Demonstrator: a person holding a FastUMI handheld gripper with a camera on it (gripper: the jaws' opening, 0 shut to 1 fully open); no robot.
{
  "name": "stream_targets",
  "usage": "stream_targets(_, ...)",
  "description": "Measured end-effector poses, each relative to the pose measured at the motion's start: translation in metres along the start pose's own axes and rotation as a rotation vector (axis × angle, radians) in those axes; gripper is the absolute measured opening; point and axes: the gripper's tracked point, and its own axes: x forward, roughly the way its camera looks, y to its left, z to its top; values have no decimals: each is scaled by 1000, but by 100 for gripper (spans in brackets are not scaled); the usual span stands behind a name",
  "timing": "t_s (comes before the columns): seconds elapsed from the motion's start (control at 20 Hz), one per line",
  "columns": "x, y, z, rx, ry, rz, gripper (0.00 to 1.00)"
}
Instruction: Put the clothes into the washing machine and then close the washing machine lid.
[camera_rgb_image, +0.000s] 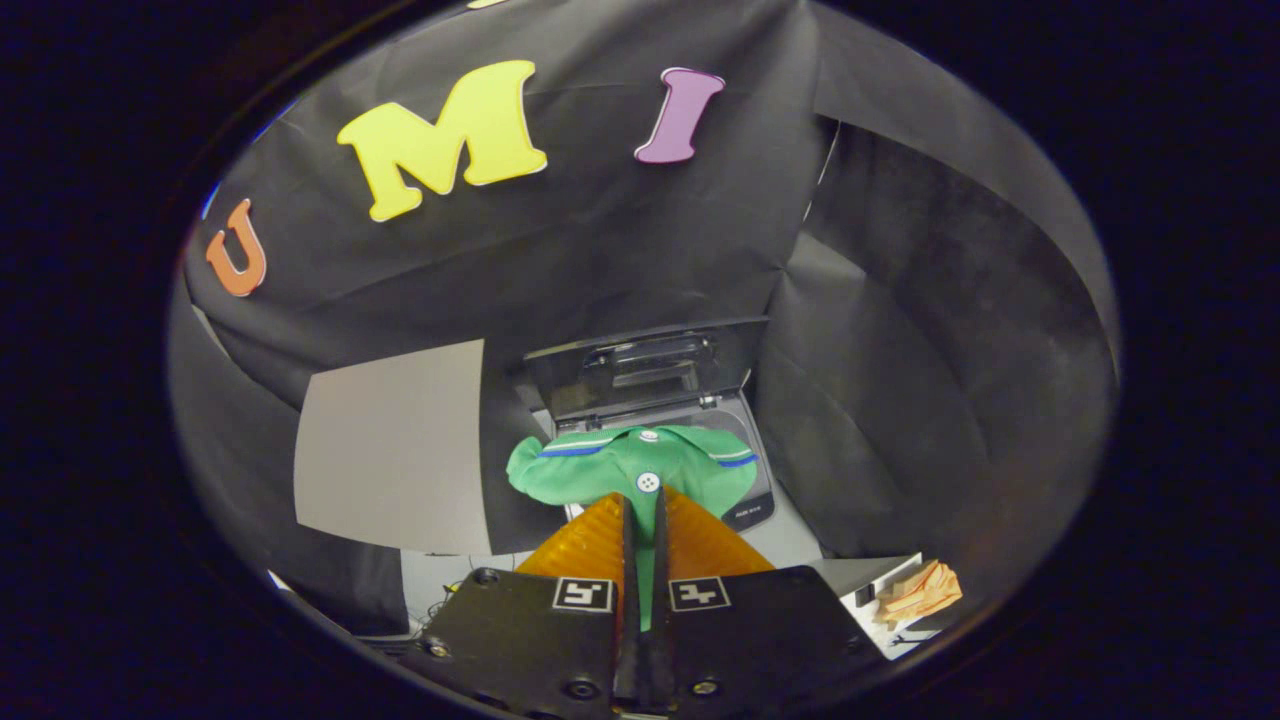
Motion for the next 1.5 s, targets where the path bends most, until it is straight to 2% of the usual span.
stream_targets(0.2, 33, -12, 0, 25, 35, 23, 7)
stream_targets(0.6, 137, -13, -6, -26, 131, 105, 7)
stream_targets(0.8, 178, -21, 1, -5, 156, 134, 8)
stream_targets(1.05, 222, -28, -2, -46, 142, 155, 7)
stream_targets(1.5, 288, -27, -28, -7, 113, 238, 8)
